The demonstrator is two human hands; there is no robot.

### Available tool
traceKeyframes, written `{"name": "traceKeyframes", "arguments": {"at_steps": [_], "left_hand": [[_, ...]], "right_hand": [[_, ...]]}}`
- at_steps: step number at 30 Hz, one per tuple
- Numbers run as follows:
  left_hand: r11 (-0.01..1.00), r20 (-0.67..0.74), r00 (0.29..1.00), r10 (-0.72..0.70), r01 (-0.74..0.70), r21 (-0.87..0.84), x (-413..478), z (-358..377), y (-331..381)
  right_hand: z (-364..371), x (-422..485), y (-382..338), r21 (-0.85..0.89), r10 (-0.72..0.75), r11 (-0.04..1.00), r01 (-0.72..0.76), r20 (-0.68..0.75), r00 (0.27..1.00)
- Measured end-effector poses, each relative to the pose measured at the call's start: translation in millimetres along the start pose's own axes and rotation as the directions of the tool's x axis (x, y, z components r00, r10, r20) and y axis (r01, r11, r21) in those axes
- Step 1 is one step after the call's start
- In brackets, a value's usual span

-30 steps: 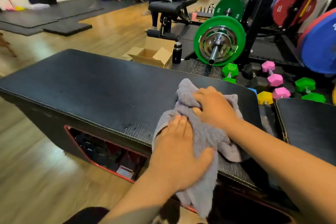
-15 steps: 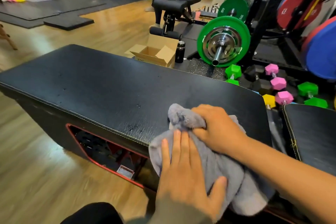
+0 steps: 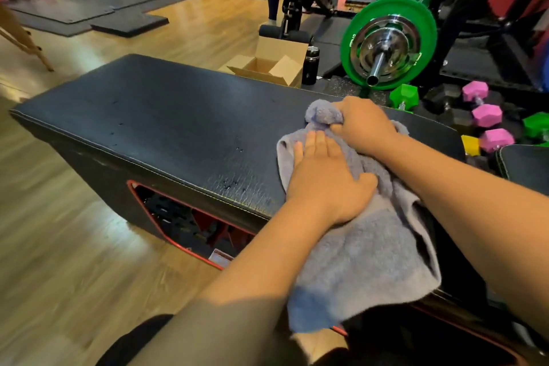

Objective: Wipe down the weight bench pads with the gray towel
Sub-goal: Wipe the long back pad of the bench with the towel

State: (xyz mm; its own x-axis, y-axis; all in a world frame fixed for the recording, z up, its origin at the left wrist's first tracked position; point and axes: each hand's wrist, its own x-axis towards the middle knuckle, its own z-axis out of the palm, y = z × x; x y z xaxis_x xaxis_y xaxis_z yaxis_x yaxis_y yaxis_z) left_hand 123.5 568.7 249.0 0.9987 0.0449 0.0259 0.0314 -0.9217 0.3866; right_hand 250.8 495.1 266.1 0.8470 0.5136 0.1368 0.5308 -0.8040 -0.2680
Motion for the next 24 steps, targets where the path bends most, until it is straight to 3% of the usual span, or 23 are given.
{"name": "traceKeyframes", "arguments": {"at_steps": [2,5,8,13,18,24], "left_hand": [[0.999,-0.067,0.997,0.040,-0.041,-0.024,-44,6,-1],[0.993,-0.133,0.987,0.085,-0.073,0.095,-100,19,-4],[0.997,-0.209,0.976,0.066,-0.056,0.050,-112,32,-1],[0.994,-0.081,0.997,0.007,0.001,0.105,-64,8,6],[0.999,-0.012,0.999,-0.035,0.036,0.011,27,1,-3],[0.999,-0.096,0.995,0.007,-0.011,-0.043,73,-2,-21]], "right_hand": [[-3,-30,-17,0.039,-0.033,0.999,0.032,0.045,0.998],[-8,-85,-46,0.147,-0.159,0.979,0.144,0.097,0.982],[-5,-104,-55,0.269,-0.238,0.943,0.194,0.143,0.961],[6,-53,-35,0.116,-0.093,0.989,0.092,0.005,0.996],[10,20,-7,0.108,0.017,0.994,-0.007,-0.091,0.996],[8,61,5,0.169,0.103,0.982,-0.084,-0.103,0.989]]}}
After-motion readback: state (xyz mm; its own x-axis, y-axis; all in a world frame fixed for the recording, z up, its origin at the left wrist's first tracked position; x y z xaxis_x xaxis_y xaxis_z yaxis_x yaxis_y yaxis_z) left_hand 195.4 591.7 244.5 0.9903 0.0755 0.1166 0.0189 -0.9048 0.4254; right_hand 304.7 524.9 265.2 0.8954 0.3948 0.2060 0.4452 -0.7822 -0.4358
